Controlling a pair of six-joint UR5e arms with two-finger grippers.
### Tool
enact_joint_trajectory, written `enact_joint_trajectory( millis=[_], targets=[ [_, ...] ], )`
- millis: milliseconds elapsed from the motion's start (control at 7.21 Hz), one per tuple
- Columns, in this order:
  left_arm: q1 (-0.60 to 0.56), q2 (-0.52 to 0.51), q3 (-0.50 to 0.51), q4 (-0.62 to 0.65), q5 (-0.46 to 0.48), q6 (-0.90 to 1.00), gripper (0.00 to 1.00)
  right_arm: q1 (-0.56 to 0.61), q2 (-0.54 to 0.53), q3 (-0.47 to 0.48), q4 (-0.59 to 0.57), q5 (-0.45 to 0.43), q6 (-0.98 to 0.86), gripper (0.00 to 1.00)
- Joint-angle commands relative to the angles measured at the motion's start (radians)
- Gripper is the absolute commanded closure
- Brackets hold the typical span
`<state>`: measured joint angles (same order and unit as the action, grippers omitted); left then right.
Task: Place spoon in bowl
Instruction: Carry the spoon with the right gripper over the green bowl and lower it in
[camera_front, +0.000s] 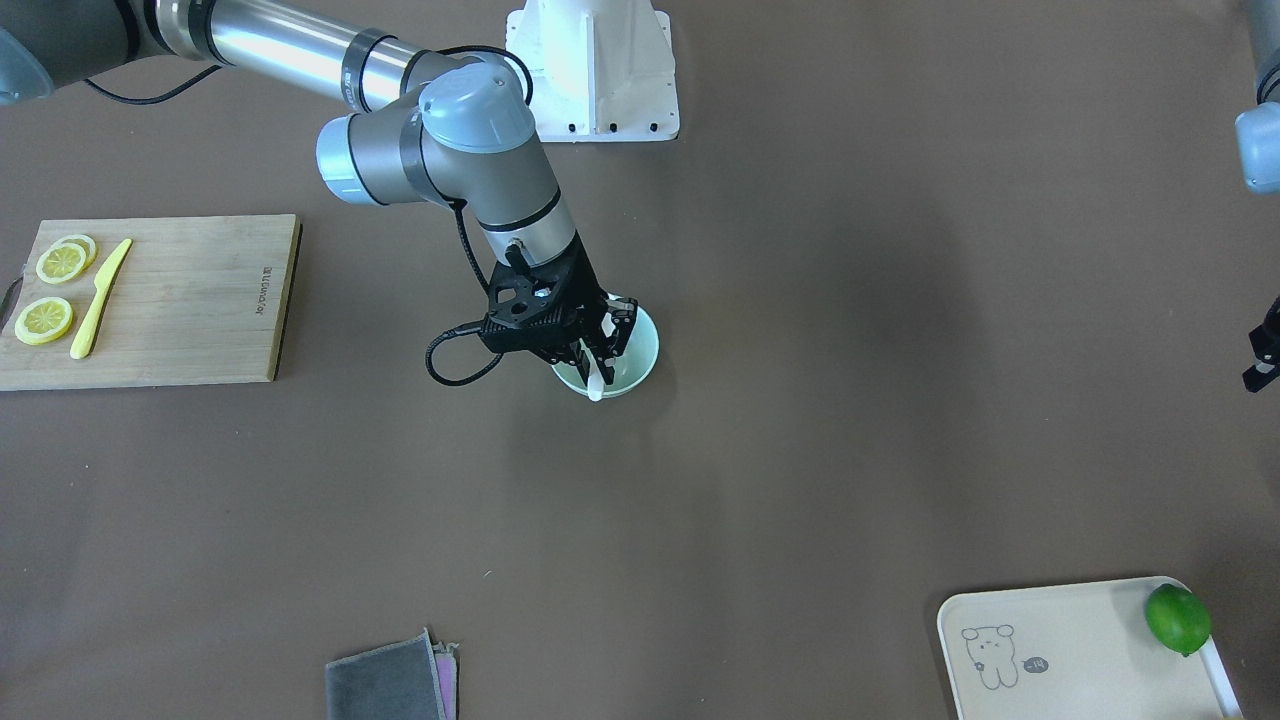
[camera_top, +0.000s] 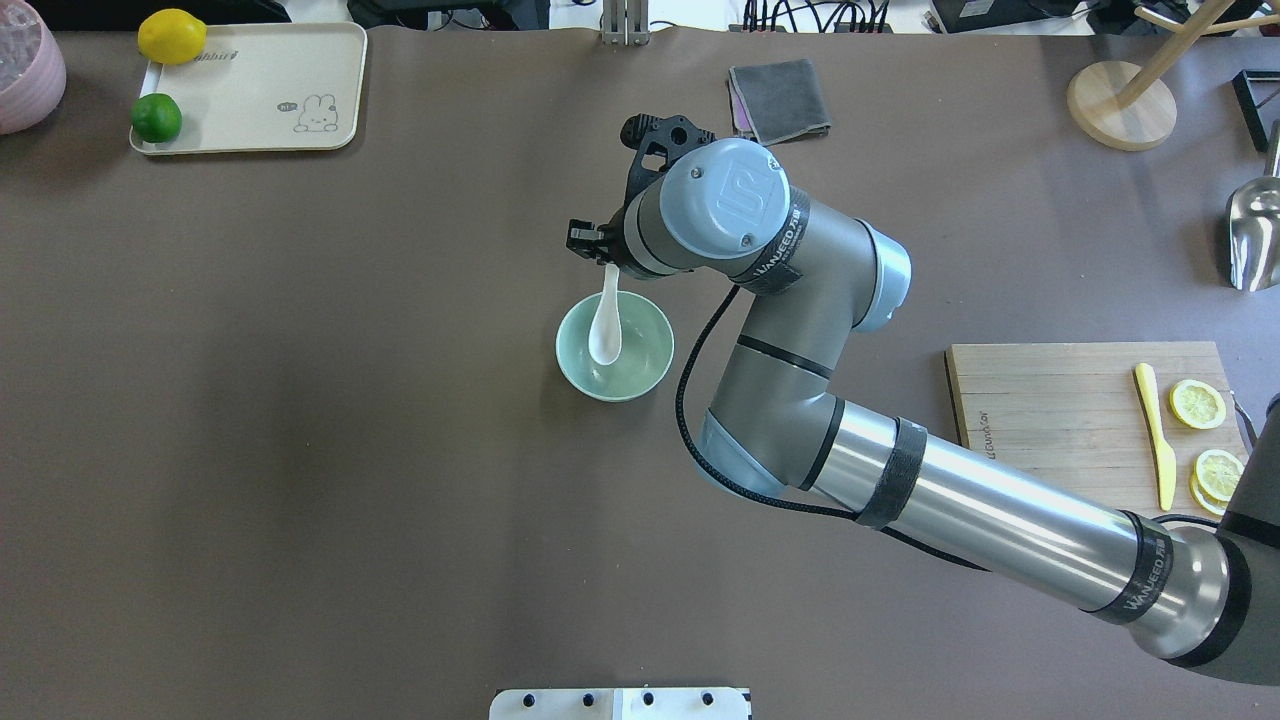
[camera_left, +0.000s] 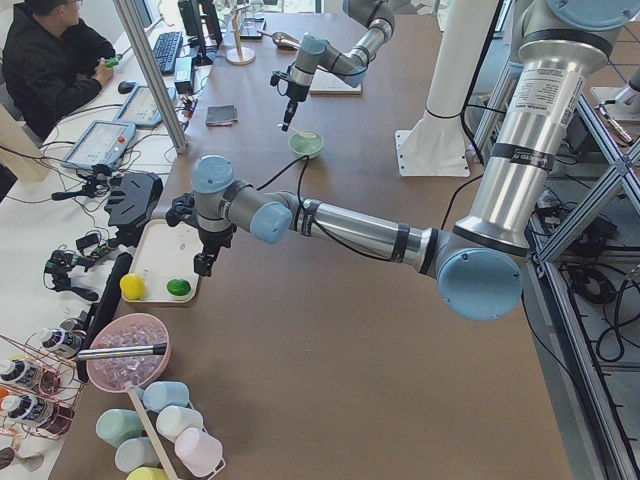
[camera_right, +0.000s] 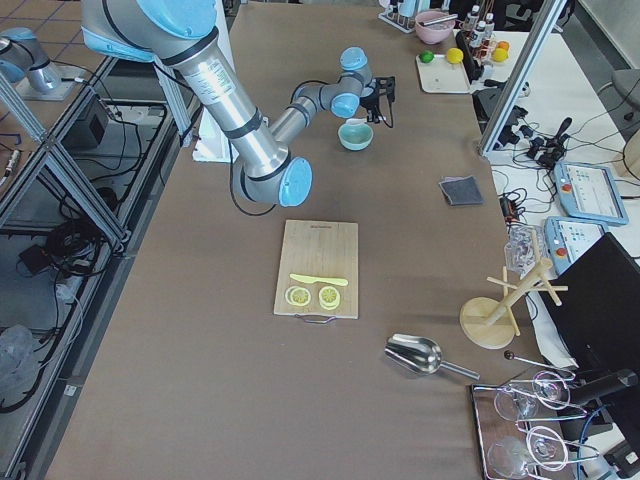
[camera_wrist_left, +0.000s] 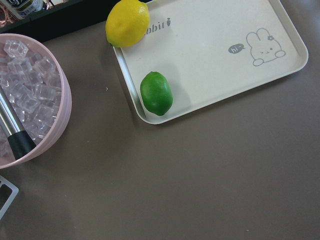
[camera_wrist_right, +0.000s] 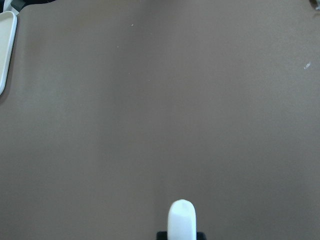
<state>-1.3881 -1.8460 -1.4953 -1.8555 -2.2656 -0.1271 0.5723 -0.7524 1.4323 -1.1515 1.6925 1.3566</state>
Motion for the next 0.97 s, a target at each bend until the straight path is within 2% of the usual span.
enact_joint_trajectory(
  millis=[0,277,416,555,832],
  targets=[
    [0.000,-0.010,0.038,-0.034,0.000,-0.003,0.02,-0.020,0.012,-0.052,0.031,-0.049,-0.005,1.00],
    [0.000,-0.010,0.038,-0.036,0.000,-0.003,0.02,-0.035,0.002,-0.093,0.082,-0.074,-0.008,1.00],
    [0.000,-0.012,0.038,-0.036,0.000,-0.005,0.02,-0.035,0.004,-0.093,0.082,-0.071,-0.007,0.64],
    [0.000,-0.012,0.038,-0.036,0.000,-0.005,0.02,-0.035,0.005,-0.083,0.082,-0.068,-0.005,0.01],
    [0.000,-0.012,0.038,-0.036,0.000,-0.006,0.02,-0.028,0.007,-0.060,0.073,-0.048,-0.005,0.00]
  ],
)
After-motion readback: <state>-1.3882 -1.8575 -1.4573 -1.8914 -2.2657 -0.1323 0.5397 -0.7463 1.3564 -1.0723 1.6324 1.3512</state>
